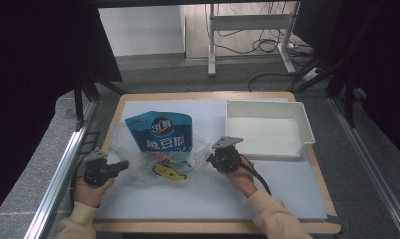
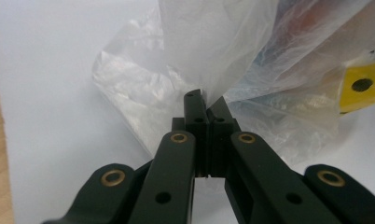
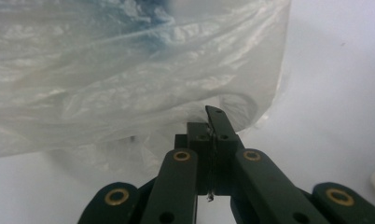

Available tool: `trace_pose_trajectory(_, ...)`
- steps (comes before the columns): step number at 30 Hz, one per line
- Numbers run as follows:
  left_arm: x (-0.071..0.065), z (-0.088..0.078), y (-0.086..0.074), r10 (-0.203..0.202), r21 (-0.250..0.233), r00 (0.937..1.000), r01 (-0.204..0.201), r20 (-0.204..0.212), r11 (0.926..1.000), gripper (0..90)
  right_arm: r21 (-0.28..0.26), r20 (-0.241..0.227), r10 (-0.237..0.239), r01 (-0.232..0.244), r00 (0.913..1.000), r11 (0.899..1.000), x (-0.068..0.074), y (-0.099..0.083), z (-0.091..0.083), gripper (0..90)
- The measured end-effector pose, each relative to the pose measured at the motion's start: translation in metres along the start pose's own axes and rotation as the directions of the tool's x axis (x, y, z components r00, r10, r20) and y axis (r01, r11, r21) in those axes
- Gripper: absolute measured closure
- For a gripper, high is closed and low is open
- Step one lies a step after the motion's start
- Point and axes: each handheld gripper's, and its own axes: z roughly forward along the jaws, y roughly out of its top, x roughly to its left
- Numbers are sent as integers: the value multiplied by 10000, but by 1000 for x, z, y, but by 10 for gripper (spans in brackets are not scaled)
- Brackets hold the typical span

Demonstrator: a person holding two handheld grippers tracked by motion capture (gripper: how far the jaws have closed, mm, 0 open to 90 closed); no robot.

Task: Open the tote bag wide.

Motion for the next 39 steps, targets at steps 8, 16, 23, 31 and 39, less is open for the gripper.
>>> trace_pose_trajectory(8, -2, 11, -13, 226, 626, 9996, -216, -149, 9978, 900, 762, -44, -33, 36, 10000, 9971, 2, -14, 5, 884)
trace_pose_trajectory(16, -8, 24, -22, 610, 1204, 9975, -564, -344, 9911, 900, 1136, 170, -248, 227, 9995, 9933, 4, -26, 5, 885)
trace_pose_trajectory(23, -6, 28, -26, 480, 1261, 9985, -445, -251, 9910, 899, 1094, 190, -311, 288, 9993, 9936, 4, -28, 4, 885)
trace_pose_trajectory(31, -6, 29, -26, 415, 1160, 9990, -391, -181, 9925, 879, 1081, 227, -330, 303, 9992, 9937, 5, -27, 4, 882)
trace_pose_trajectory(39, -6, 28, -26, 327, 862, 9994, -321, -60, 9958, 755, 1060, 211, -350, 326, 9992, 9938, 3, -27, 4, 876)
